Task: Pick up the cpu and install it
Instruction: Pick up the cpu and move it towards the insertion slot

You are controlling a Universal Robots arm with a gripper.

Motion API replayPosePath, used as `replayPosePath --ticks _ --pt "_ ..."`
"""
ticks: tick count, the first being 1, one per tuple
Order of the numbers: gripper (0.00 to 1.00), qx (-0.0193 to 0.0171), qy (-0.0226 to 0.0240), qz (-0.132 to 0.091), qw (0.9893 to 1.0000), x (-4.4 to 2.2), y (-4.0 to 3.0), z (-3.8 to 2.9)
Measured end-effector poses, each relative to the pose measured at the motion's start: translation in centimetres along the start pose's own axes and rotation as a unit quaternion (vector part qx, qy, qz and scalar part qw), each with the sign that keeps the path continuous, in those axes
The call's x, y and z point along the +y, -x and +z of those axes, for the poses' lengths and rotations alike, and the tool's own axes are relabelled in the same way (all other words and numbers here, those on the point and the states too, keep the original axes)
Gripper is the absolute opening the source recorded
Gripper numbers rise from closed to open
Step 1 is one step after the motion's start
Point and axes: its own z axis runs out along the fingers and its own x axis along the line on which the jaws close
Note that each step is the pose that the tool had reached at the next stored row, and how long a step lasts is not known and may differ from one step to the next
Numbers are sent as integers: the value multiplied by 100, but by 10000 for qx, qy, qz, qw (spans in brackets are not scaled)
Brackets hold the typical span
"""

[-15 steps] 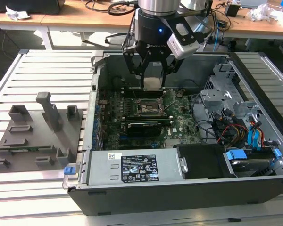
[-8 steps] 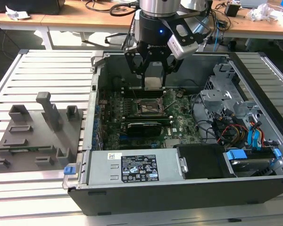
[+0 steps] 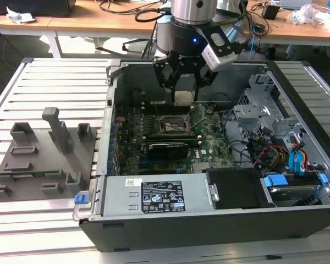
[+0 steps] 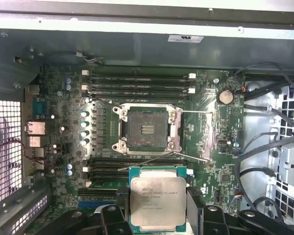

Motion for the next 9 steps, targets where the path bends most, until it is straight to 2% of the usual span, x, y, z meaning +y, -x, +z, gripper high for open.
replayPosePath --ticks 9 --pt "55 1 -1 0 10000 17 46 39"
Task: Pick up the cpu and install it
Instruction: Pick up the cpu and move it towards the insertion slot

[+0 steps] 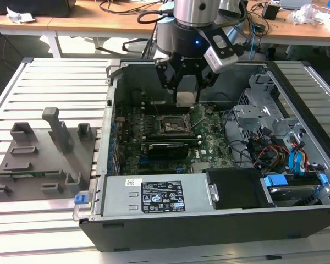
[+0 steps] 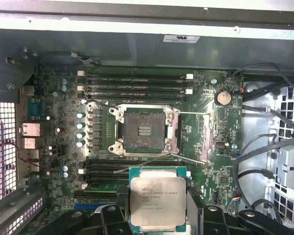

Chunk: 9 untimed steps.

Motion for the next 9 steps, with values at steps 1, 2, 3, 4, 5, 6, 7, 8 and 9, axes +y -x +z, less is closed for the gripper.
replayPosePath --ticks 1,2,3,4,5,6,7,8,9 --pt "55 0 0 0 10000 2 5 4" --pt "55 0 0 0 10000 4 11 9" --pt "55 0 0 0 10000 6 16 13" --pt "55 0 0 0 10000 9 22 18" --pt "55 0 0 0 10000 11 27 22" --pt "55 0 0 0 10000 16 35 28" --pt "55 0 0 1 10000 24 47 39" --pt "55 0 0 0 10000 34 59 47" --pt "55 0 0 0 10000 39 63 50"
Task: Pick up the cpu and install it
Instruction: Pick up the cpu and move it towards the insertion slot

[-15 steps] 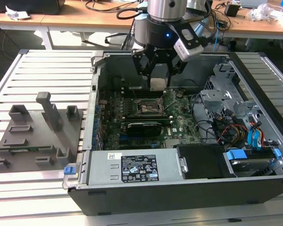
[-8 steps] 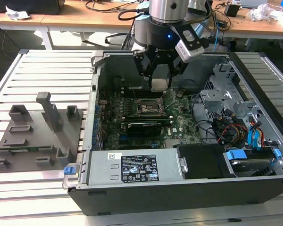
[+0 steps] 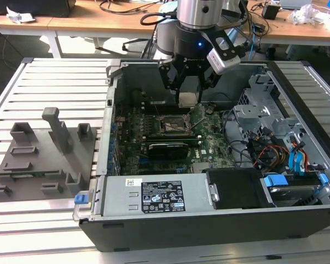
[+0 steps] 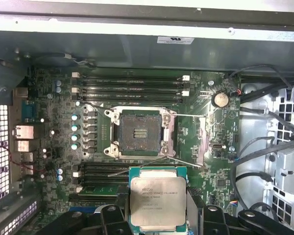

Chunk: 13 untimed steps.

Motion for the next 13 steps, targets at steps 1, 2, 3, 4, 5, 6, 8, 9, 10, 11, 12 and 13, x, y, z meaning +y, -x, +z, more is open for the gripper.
replayPosePath --ticks 1,2,3,4,5,6,8,9,10,11,12,13 --pt "55 0 0 0 10000 9 7 7" --pt "55 0 0 1 10000 18 11 15" --pt "55 0 0 1 10000 25 14 25" --pt "55 0 0 0 10000 34 15 44" --pt "55 0 0 0 10000 41 15 64" --pt "55 0 0 0 10000 44 14 79" --pt "55 0 0 0 10000 46 14 98" --pt "55 0 0 0 10000 47 14 108" --pt "55 0 -1 0 10000 47 13 118" --pt "55 0 0 0 10000 49 13 127" --pt "55 0 -1 0 10000 50 13 134" --pt "55 0 0 1 10000 51 12 140"
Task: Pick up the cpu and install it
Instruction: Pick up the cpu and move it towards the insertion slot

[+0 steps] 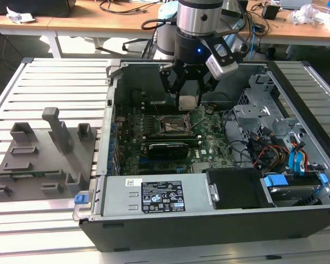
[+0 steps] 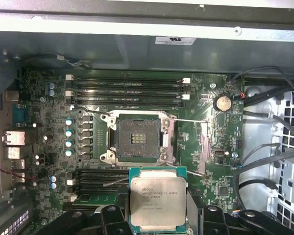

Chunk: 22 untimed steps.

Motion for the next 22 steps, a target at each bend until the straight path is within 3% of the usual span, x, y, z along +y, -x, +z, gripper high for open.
replayPosePath --ticks 5,13,22 --pt "55 0 1 0 10000 7 -10 27" --pt "55 0 0 0 10000 87 -113 95" --pt "55 0 0 0 10000 91 -115 113"
